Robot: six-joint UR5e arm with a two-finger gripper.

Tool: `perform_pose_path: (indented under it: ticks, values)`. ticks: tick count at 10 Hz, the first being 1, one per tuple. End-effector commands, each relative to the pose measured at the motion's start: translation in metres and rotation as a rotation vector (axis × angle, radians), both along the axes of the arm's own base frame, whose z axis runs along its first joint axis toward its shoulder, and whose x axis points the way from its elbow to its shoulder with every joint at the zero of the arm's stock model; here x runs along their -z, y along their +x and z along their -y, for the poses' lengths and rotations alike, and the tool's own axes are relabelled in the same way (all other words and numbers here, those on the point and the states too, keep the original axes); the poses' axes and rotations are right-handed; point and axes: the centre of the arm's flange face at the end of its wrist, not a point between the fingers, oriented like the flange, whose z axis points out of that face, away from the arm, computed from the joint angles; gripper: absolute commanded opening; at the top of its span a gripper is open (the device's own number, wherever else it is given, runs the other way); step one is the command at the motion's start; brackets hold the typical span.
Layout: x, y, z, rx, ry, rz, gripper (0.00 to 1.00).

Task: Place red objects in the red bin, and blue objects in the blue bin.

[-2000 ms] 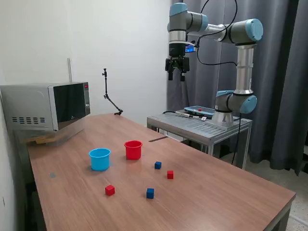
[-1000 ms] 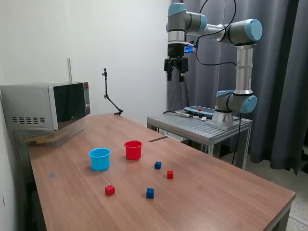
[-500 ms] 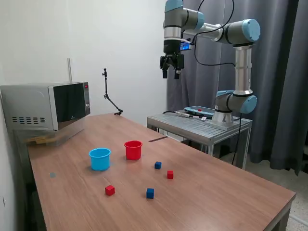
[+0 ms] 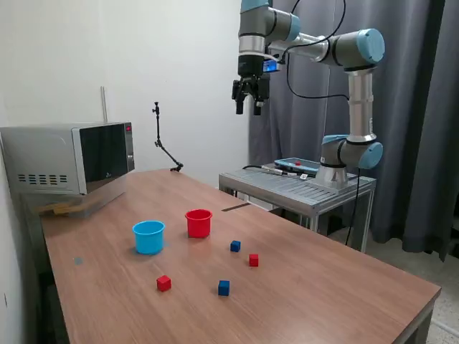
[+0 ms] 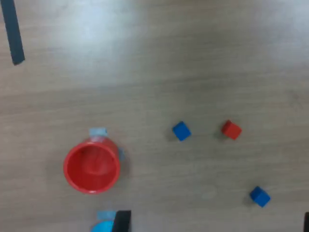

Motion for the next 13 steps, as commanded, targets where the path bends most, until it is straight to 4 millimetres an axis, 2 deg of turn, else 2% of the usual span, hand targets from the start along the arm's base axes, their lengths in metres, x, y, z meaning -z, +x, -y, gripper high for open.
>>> perform_pose_path:
  ticks: [1, 2, 6, 9, 12, 13]
  values:
    - [0.003, -0.027, 0.006, -0.015, 0.002, -0.012, 1.00]
    - [0.014, -0.039, 0.014, -0.032, 0.000, 0.001, 1.00]
    - [0.068, -0.069, 0.025, -0.057, -0.011, 0.074, 1.00]
    - [0.086, -0.097, 0.037, -0.078, -0.009, 0.064, 1.00]
    - [0.133, -0.106, 0.054, -0.103, -0.018, 0.114, 1.00]
    - [0.140, -0.116, 0.055, -0.105, -0.016, 0.070, 1.00]
